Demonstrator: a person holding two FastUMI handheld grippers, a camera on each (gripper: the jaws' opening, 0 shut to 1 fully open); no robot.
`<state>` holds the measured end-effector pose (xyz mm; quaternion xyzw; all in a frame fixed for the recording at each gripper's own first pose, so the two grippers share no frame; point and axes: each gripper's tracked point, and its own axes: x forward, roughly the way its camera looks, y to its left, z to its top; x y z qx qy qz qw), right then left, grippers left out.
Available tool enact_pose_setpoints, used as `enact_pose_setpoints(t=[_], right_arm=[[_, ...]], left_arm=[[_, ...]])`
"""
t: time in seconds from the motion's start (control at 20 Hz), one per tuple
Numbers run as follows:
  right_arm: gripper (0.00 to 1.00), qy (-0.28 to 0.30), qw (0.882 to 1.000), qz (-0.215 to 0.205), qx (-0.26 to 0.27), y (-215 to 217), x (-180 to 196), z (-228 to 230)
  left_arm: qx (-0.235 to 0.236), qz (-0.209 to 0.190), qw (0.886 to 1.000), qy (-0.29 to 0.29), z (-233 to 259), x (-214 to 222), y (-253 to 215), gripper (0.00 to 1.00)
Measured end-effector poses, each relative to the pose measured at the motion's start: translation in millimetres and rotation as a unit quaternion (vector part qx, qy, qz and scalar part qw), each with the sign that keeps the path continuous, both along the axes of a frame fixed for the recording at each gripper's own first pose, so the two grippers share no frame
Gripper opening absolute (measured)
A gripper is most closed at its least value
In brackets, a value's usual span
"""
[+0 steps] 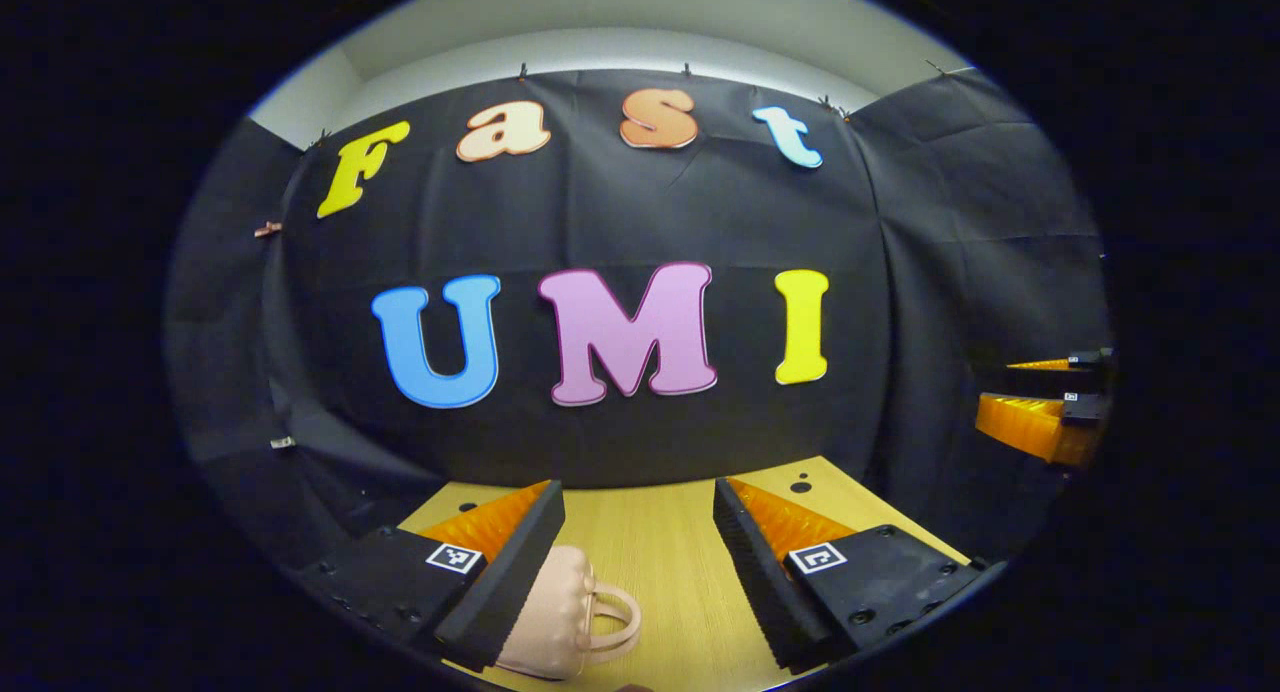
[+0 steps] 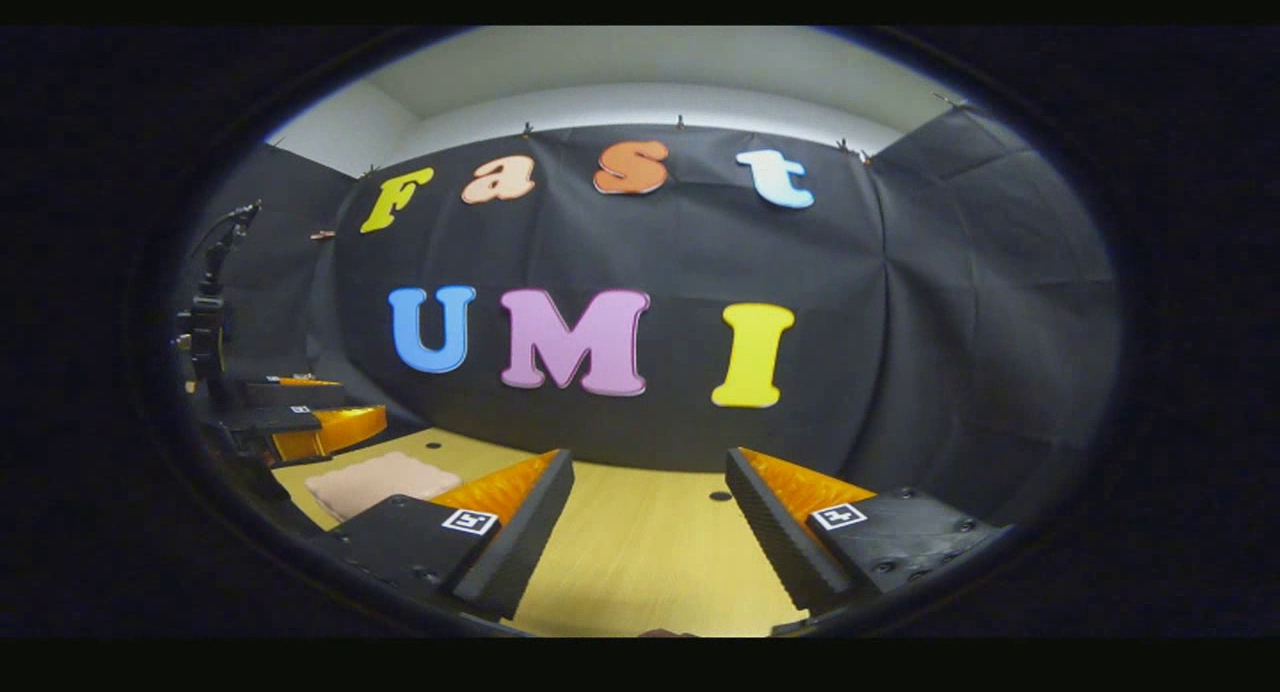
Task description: First open the suitcase, pack the skin care products into it, and then close the suitcase.
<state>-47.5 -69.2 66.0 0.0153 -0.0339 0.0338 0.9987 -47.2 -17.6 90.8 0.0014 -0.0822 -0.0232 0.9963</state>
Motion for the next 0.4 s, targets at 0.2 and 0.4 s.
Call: enact_pose_setpoints(t=[0.2, 0.4], right_arm=[[0.96, -0.034, 0.999, -0.021, 0.002, 28, -9, 31], [0.97, -0.051, 0.997, -0.053, -0.017, 30, -12, 49]], left_arm=[[-0.011, -0.025, 0.999, -0.034, 35, -29, -6, 0.97], [-0.064, -0.050, 0.996, -0.042, 47, -22, -3, 0.97]])
